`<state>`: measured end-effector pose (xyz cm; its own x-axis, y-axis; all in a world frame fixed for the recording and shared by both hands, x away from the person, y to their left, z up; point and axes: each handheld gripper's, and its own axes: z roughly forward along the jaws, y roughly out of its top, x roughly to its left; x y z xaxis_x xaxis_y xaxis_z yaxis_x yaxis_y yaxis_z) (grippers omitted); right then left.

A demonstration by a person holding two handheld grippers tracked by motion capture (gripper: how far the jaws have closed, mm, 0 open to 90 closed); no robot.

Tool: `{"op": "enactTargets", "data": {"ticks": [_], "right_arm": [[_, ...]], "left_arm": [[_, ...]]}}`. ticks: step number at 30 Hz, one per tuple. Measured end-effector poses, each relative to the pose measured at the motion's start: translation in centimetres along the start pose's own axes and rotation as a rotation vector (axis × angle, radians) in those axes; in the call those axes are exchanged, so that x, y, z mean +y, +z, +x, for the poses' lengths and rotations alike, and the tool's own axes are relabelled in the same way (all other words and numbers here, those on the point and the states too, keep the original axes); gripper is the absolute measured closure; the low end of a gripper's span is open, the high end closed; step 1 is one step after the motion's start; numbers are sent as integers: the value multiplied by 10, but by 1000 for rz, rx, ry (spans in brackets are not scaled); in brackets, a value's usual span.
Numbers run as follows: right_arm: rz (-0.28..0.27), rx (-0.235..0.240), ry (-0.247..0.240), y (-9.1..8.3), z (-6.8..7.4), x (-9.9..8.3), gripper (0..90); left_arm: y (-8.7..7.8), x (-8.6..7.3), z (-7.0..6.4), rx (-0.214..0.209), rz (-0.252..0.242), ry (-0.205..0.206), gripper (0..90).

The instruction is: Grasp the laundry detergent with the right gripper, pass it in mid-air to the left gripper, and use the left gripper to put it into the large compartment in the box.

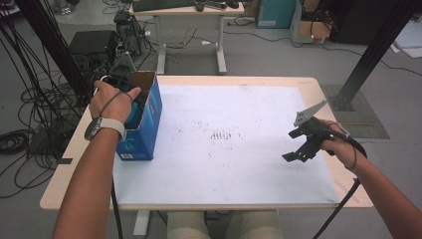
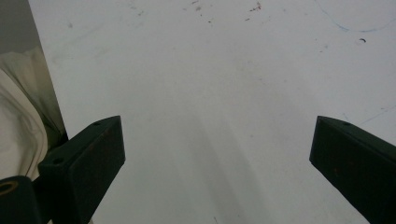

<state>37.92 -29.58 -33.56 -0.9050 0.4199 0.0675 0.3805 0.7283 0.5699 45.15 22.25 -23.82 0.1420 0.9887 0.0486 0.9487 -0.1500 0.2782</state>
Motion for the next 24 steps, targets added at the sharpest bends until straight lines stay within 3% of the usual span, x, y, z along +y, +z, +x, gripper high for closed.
{"op": "enactTargets", "data": {"ticks": [14, 20, 24], "right_arm": [[-7, -27, -36, -17, -5, 8, 31], [-3, -37, -37, -25, -5, 13, 31], [-2, -33, -38, -26, -5, 17, 31]], "left_arm": [[-67, 2, -19, -9, -159, 94, 89], [-95, 0, -39, -12, -201, 223, 82], [-108, 2, -58, -35, -203, 338, 82]]}}
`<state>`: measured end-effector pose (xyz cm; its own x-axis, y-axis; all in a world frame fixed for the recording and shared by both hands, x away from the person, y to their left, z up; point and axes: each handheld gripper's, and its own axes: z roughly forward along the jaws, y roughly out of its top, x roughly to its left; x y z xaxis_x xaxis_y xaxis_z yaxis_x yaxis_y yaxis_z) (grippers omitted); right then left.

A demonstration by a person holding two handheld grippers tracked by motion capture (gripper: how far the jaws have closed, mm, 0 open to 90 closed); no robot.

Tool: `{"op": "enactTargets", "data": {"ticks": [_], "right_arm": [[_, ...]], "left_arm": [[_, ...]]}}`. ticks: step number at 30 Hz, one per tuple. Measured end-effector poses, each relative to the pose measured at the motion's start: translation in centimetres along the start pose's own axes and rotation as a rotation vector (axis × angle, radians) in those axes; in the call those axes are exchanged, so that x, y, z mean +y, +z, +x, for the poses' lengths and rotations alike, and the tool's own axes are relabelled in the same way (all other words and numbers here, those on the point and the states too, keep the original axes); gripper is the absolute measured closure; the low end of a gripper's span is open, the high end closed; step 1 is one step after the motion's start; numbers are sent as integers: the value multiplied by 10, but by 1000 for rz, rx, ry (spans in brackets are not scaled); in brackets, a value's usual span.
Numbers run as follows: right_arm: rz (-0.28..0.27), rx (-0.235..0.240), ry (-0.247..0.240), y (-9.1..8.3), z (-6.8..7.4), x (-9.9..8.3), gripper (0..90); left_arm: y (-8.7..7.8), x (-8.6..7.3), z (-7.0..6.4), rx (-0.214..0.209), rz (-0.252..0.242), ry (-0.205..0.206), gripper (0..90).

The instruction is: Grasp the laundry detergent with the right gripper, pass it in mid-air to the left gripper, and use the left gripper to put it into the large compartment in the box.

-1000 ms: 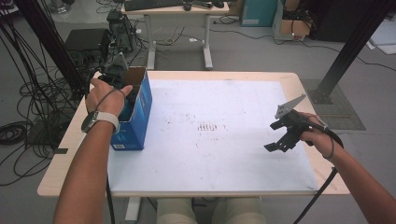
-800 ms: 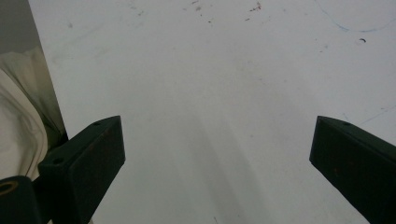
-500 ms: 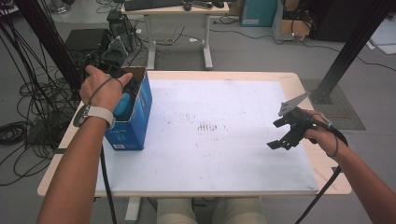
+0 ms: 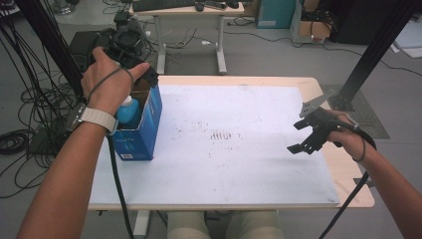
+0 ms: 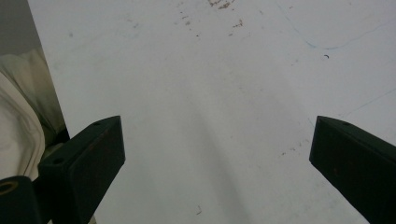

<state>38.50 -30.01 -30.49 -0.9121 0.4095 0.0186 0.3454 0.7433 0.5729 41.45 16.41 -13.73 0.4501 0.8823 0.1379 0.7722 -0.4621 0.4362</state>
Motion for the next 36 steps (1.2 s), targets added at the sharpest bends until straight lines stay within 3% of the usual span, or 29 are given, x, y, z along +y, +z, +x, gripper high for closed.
{"op": "enactTargets", "data": {"ticks": [7, 16, 17, 19, 21, 36], "right_arm": [[8, 12, -8, -4, 0, 7, 32], [15, 1, -15, -14, -1, 14, 32], [13, 0, -14, -14, -1, 14, 32], [19, 0, -17, -15, -2, 15, 32], [16, 0, -18, -16, -2, 16, 32], [16, 4, -13, -16, -3, 20, 32]], "left_arm": [[-1, 17, -31, -55, -13, 152, 82], [12, 33, -56, -166, -5, 320, 87], [13, 34, -58, -175, 2, 335, 88], [15, 37, -62, -184, 39, 415, 87], [18, 39, -68, -197, 47, 453, 88], [44, 43, -95, -254, 94, 629, 87]]}}
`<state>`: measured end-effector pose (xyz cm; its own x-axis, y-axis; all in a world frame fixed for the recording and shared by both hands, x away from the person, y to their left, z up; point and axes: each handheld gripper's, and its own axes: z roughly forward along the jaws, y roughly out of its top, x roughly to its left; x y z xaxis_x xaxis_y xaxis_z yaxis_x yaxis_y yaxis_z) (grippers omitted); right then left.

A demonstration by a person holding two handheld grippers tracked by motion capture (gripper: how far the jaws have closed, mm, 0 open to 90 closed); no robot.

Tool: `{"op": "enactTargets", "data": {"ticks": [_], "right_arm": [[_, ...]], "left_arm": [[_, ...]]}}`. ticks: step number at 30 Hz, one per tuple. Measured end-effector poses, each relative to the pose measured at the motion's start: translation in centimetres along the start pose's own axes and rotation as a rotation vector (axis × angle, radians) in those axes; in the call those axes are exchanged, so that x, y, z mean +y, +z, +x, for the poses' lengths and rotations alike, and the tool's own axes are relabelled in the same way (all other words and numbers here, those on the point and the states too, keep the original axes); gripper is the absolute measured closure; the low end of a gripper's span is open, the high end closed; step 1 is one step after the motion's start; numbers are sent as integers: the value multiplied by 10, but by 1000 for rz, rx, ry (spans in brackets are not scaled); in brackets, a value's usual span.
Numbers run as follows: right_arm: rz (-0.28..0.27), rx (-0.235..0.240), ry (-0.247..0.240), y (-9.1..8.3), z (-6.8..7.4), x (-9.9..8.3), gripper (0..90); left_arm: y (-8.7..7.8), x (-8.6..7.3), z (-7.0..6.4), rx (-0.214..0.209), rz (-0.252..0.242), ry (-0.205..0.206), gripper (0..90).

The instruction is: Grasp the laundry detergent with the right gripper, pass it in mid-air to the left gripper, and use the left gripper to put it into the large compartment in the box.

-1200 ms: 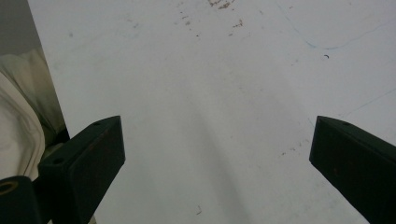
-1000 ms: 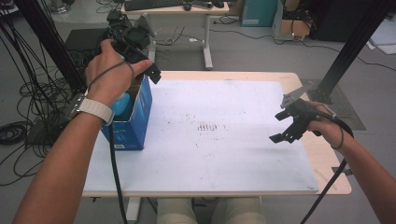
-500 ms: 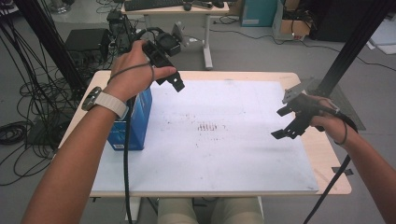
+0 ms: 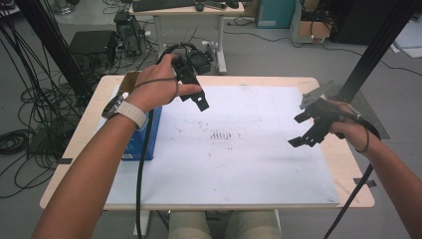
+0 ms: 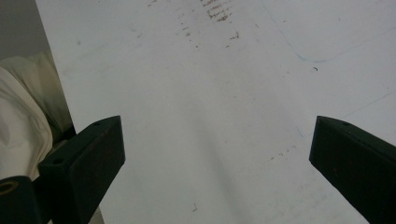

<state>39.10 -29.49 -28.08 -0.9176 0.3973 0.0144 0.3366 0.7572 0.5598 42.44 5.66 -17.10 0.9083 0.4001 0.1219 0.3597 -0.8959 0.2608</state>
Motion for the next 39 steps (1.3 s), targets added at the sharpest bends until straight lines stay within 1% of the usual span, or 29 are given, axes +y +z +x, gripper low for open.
{"op": "enactTargets", "data": {"ticks": [1, 3, 4, 6, 8, 9, 10, 12, 13, 15, 16, 17, 18, 19, 20, 21, 22, 29, 31, 32, 34, 36, 37, 39], "right_arm": [[-1, 0, 0, 0, 0, 0, 32], [6, 1, 5, -1, 0, 0, 32], [0, 1, 4, 0, 0, 0, 32], [0, 1, 1, 0, 0, 0, 32], [0, 0, 0, -1, 0, 1, 32], [-4, -1, 8, -1, 1, 1, 32], [-6, -1, -1, -2, 1, 1, 31], [1, -1, -1, -3, 1, 2, 32], [-7, 0, 0, -3, 2, 1, 32], [-4, 0, -1, -3, 2, 1, 32], [-6, 1, -1, -3, 2, 1, 32], [-5, 0, 3, -3, 2, 1, 32], [-6, -1, 4, -3, 2, 0, 32], [-6, 0, 2, -3, 2, 0, 32], [-6, 1, 5, -3, 2, 0, 32], [-5, 1, 5, -3, 2, 0, 32], [0, 2, 1, -4, 2, 0, 32], [-4, -1, 7, -5, 3, -1, 32], [-3, 1, 6, -5, 3, -1, 32], [-10, 0, 7, -4, 2, -1, 32], [-2, 0, 15, -4, 2, -2, 31], [-15, 3, 5, -2, 2, -2, 31], [-8, 6, -1, -2, 2, -2, 32], [-12, 9, 1, -1, 2, -3, 32]], "left_arm": [[2, 0, -1, -9, 2, 0, 86], [5, 1, -2, -3, 9, 8, 86], [6, 1, -3, -2, 9, 12, 87], [9, 2, -5, -12, 17, 21, 87], [11, 3, -6, -15, 14, 23, 87], [12, 4, -7, -12, 17, 27, 87], [13, 4, -8, -11, 16, 27, 88], [16, 5, -8, -12, 10, 44, 88], [17, 5, -9, -13, 17, 38, 88], [19, 6, -9, -15, 16, 49, 88], [20, 6, -10, -15, 20, 46, 88], [21, 6, -11, -12, 16, 46, 89], [21, 6, -10, -14, 7, 58, 90], [21, 7, -10, -18, 11, 63, 91], [21, 6, -11, -18, 11, 57, 91], [21, 7, -11, -19, 1, 66, 91], [21, 7, -12, -22, 9, 57, 91], [24, 7, -12, -25, 1, 65, 90], [24, 5, -13, -25, 11, 53, 90], [25, 5, -12, -24, 5, 53, 90], [25, 4, -12, -26, 7, 44, 90], [26, 3, -13, -28, 7, 45, 90], [26, 3, -13, -26, 8, 45, 90], [25, 3, -12, -28, 3, 50, 90]]}}
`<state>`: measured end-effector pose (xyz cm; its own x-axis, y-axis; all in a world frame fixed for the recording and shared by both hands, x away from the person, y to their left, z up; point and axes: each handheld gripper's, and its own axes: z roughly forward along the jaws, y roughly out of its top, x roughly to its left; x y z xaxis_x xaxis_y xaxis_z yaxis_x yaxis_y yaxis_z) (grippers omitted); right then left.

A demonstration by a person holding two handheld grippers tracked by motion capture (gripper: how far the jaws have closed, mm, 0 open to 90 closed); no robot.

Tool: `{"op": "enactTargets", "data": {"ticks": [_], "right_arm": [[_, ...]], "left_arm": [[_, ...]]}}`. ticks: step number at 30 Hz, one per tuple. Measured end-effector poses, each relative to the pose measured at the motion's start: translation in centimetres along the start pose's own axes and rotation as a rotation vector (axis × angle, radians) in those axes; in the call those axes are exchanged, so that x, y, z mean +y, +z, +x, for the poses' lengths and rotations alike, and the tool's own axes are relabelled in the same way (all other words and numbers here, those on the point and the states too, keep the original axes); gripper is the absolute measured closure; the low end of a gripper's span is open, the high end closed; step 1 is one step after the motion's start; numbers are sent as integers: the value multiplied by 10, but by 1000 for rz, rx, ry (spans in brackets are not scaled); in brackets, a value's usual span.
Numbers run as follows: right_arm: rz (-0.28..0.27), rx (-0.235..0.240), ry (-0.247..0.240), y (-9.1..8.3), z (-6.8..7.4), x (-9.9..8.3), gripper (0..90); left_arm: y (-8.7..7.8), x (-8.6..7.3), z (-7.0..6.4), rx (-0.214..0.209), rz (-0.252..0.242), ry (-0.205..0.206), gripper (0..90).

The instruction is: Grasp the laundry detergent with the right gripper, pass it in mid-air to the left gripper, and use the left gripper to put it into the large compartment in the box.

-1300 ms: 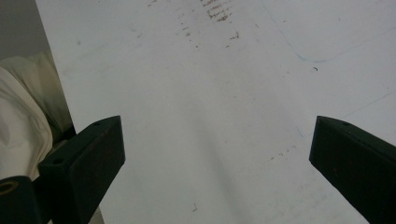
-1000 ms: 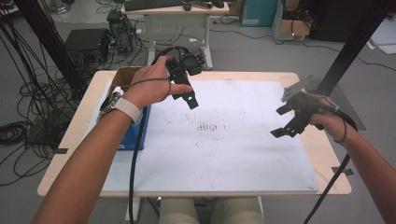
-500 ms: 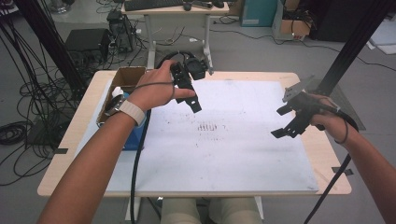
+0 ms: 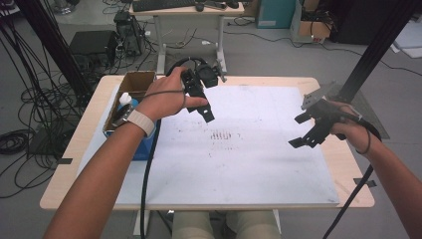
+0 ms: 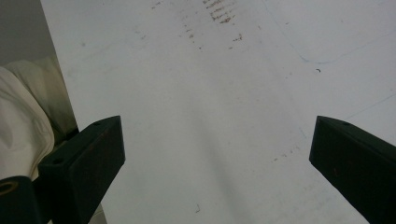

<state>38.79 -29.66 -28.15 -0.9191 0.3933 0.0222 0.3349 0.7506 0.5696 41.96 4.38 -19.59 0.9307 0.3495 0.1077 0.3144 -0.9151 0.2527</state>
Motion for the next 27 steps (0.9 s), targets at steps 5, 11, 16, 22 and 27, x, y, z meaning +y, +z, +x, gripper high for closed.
{"op": "enactTargets", "data": {"ticks": [5, 11, 16, 22, 27], "right_arm": [[-1, -4, 3, -1, 0, 0, 31], [5, -5, -4, -2, 0, -1, 31], [0, -5, 0, -2, 1, -1, 32], [-6, -4, -5, -2, 2, -2, 32], [-7, -5, -8, -1, 3, -4, 32]], "left_arm": [[0, 0, 0, -2, -3, 2, 91], [0, 0, 0, -2, -3, 3, 91], [-1, 0, 0, -1, 1, -15, 91], [-1, -2, 0, 0, -4, -20, 90], [0, -1, 0, 1, -14, -17, 90]]}}
